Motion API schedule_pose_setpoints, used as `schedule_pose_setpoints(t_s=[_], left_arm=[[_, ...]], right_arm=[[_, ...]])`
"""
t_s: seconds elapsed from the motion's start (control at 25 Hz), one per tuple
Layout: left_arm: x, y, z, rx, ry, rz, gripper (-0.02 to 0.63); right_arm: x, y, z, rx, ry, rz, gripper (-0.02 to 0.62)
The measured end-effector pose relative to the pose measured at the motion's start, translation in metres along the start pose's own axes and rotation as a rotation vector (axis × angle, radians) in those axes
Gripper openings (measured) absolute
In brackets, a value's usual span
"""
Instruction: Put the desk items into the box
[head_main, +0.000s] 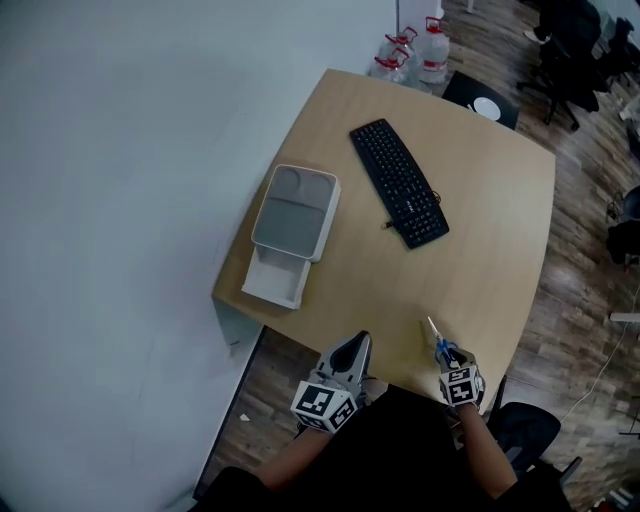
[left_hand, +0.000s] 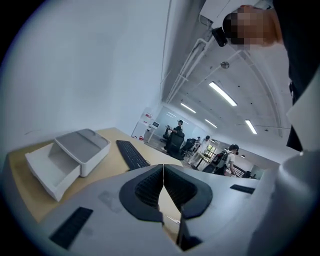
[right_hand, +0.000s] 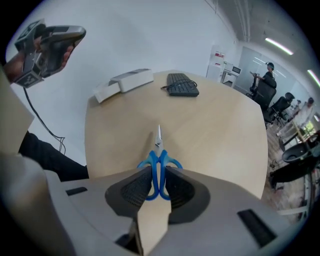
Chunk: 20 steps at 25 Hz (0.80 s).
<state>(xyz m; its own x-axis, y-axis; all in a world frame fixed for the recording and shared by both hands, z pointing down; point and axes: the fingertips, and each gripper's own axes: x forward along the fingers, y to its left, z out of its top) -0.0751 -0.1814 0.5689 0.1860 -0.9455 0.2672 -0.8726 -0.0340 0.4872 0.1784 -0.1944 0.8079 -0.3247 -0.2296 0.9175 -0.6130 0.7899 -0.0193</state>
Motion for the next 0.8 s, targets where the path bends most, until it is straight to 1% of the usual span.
schedule_pose_setpoints(t_s=[0.04, 0.2, 0.32, 0.4, 0.48, 0.56, 0.64, 0.8], left_arm=[[-0.006, 0.009, 0.006, 0.005, -0.013, 0.009, 0.015], [-0.037, 0.045, 0.023, 0.018, -0.039, 0.030, 0.015], [-0.065, 0.066, 0.033, 0.025, -0.050, 0.032, 0.015], [-0.081, 0.076, 0.040, 0.025, -0.068, 0.021, 0.015], [-0.096, 0.083, 0.048, 0.022, -0.096, -0.007, 0.015], [-0.109, 0.089, 0.055, 0.023, -0.120, -0.029, 0.015], [-0.122, 0.098, 0.062, 0.024, -0.138, -0.032, 0.015], [-0.146, 0.118, 0.069, 0.019, -0.164, -0.015, 0.015]], right_arm=[[0.002, 0.005, 0.010, 0.008, -0.003, 0.001, 0.141], [0.010, 0.033, 0.047, -0.027, -0.050, -0.018, 0.141], [0.002, 0.062, 0.074, -0.028, -0.063, -0.032, 0.141], [-0.001, 0.077, 0.089, -0.047, -0.078, -0.040, 0.141], [-0.001, 0.090, 0.101, -0.075, -0.092, -0.053, 0.141], [-0.001, 0.104, 0.115, -0.125, -0.106, -0.069, 0.141], [-0.003, 0.123, 0.135, -0.176, -0.123, -0.075, 0.141], [-0.007, 0.165, 0.177, -0.226, -0.179, -0.052, 0.141]])
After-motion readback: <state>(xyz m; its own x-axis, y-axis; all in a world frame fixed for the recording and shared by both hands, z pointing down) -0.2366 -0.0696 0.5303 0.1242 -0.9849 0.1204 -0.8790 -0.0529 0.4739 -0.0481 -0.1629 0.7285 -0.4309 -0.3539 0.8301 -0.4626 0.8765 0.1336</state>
